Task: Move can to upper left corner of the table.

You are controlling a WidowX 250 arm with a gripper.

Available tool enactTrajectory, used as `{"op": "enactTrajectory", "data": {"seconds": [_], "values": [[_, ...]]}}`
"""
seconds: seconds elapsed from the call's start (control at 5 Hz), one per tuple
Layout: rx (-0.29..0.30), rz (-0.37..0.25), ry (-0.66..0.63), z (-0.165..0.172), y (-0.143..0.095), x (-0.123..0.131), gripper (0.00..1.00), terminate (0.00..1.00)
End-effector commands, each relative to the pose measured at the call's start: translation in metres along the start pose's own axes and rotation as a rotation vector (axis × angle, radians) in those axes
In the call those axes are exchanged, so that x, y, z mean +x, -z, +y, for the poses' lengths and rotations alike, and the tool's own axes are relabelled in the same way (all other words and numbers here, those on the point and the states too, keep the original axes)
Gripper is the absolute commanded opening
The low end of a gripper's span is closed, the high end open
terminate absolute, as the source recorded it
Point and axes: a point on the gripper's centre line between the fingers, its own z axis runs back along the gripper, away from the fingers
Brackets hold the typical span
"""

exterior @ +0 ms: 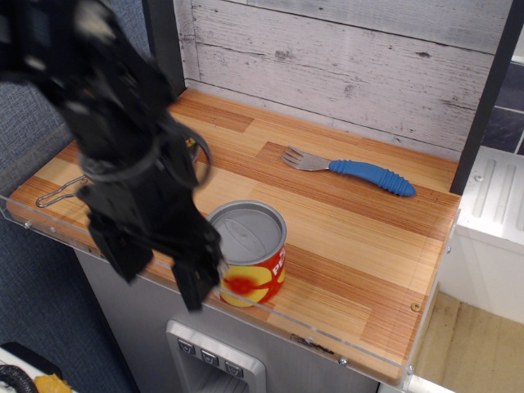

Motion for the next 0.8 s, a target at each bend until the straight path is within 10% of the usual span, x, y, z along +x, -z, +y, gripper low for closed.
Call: {"op": "enactTrajectory", "data": {"seconds": [0.0,0.4,0.6], "values": [[-0.003,-0.046,0.007,-0.024,0.035,0.025,1.0,0.0],[0.125,-0.041,-0.283,-0.025,0.038,0.036,1.0,0.0],[0.048,-0.064,-0.475,-0.019,0.037,0.039,1.0,0.0]]}}
